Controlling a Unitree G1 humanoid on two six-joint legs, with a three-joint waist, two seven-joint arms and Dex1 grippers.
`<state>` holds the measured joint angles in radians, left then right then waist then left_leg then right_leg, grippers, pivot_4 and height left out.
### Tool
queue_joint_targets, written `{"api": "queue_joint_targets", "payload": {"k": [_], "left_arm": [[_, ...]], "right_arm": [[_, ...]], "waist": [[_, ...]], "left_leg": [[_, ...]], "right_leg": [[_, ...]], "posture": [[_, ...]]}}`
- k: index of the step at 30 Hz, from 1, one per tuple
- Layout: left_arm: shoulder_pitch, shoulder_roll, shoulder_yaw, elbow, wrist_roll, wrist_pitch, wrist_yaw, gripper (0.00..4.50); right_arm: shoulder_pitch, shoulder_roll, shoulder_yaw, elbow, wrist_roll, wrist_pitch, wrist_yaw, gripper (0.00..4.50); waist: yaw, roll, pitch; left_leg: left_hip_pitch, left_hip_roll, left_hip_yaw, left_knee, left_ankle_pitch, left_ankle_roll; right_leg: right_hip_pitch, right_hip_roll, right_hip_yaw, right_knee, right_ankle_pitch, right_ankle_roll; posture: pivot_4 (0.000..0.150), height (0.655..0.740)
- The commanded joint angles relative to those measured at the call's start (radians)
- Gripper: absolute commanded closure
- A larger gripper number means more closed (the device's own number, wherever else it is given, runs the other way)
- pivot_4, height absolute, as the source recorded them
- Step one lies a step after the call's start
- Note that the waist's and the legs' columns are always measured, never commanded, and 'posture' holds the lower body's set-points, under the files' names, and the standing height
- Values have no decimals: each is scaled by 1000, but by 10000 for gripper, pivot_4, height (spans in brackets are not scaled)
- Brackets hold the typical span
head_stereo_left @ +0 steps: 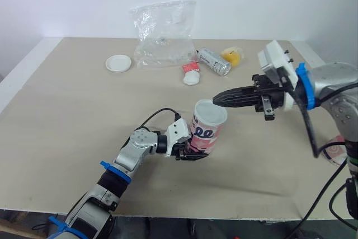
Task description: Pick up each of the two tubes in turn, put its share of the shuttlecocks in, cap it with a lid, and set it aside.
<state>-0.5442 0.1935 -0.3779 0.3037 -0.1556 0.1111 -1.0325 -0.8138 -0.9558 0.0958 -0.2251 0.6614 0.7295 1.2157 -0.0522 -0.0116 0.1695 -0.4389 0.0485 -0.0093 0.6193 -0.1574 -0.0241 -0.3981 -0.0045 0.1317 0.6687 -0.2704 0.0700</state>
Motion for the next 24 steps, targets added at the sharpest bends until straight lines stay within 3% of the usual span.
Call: {"api": "queue_joint_targets", "payload": {"k": [1, 24], "left_arm": [[23, 28, -4, 44, 38, 12, 7, 15933], [10, 19, -19, 54, 65, 1, 16, 15933]], "right_arm": [[-24, 14, 37, -16, -73, -68, 24, 44432], [-54, 54, 218, 32, -323, -192, 173, 44432]], "waist": [[0, 0, 0], [0, -1, -4]], "left_leg": [[0, 0, 0, 0, 0, 0], [1, 0, 0, 0, 0, 0]], "right_leg": [[0, 0, 0, 0, 0, 0], [1, 0, 0, 0, 0, -1]], "posture": [[1500, 7400], [1500, 7400]]}}
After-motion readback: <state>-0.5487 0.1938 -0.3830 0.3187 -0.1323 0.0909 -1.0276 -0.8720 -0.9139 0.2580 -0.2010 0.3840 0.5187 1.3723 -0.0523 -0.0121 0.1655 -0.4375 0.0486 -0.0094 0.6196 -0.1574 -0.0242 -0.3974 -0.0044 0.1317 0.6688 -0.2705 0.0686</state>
